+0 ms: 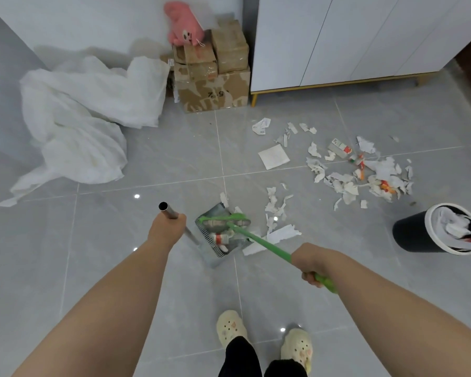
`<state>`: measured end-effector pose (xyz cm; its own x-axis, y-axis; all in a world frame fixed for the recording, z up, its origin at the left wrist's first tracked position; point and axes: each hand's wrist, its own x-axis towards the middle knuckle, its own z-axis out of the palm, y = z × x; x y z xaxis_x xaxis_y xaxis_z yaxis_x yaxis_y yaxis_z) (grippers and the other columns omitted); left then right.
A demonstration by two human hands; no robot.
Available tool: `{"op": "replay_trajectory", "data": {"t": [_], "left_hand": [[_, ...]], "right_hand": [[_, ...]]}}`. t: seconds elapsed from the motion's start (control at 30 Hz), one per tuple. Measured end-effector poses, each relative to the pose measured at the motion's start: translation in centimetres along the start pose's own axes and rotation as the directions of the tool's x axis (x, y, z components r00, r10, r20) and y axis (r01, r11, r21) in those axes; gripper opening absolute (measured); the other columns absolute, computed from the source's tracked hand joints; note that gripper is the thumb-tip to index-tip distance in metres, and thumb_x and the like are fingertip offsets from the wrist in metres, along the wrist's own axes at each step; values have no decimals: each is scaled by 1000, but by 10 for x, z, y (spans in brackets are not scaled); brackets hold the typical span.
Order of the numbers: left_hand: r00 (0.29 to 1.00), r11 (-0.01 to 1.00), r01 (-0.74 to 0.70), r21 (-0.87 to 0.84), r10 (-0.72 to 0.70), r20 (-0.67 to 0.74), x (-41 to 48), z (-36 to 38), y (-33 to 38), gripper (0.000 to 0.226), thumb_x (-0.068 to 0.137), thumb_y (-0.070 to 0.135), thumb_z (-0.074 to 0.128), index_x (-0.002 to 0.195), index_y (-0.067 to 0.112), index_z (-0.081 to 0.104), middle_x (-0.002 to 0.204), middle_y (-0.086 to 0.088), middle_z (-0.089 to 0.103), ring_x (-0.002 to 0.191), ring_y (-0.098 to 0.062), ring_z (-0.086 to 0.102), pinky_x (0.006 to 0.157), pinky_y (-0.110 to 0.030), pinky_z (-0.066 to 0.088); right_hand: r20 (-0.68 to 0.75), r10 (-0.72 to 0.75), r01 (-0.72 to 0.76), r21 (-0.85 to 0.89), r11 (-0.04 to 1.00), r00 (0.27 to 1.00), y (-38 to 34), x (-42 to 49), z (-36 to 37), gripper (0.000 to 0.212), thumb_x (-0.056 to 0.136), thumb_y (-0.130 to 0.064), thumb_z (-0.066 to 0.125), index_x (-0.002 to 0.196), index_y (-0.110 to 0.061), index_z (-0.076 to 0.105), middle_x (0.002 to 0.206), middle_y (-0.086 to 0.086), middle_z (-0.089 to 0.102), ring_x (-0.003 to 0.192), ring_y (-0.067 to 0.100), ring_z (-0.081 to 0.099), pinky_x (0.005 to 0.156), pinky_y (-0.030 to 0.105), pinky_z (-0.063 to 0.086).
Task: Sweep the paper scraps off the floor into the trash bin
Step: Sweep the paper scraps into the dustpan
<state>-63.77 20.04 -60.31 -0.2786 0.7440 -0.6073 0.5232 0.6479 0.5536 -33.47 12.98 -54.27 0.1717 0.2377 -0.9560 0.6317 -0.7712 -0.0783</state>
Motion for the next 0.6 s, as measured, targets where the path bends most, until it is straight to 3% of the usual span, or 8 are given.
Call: {"op": "replay_trajectory", "data": {"t": [0.07,0.2,0.33,0.5,0.6], "left_hand": [[999,999,-32,41,31,30,0,-1,-3,17,86,21,50,74,11,58,64,-5,50,62,-23,48,64,-31,39],[995,996,-74,57,70,74,-14,1,-22,19,86,19,54,70,18,65,66,-3,54,67,-22,49,71,-31,43],[986,997,-65,52,56,156,-41,0,-49,20,87,15,55,69,14,65,65,-4,53,59,-17,46,56,-23,37],[980,999,-39,36,31,197,-77,4,-85,21,86,14,53,67,10,62,63,-6,47,60,-19,42,55,-26,34],[987,1000,-17,12,15,161,-101,21,-99,22,87,15,54,66,12,61,62,-6,46,58,-18,41,53,-26,32]], "right_hand": [[-33,31,-30,29,999,999,15,2,-8,19,96,-13,27,108,-4,40,62,10,42,32,13,31,39,14,27],[-68,29,-18,159,987,997,52,7,-16,36,95,-13,30,126,-3,45,59,11,45,33,14,32,40,15,29],[-183,-6,49,230,972,983,75,8,-13,38,94,-15,31,128,-7,48,63,11,45,40,14,33,44,17,27],[-274,26,55,284,957,961,97,5,-4,18,96,-9,35,107,0,45,65,13,43,48,17,36,46,22,27],[-246,84,11,362,932,966,119,2,7,17,95,-8,35,108,1,42,64,12,42,48,19,34,45,24,25]]}}
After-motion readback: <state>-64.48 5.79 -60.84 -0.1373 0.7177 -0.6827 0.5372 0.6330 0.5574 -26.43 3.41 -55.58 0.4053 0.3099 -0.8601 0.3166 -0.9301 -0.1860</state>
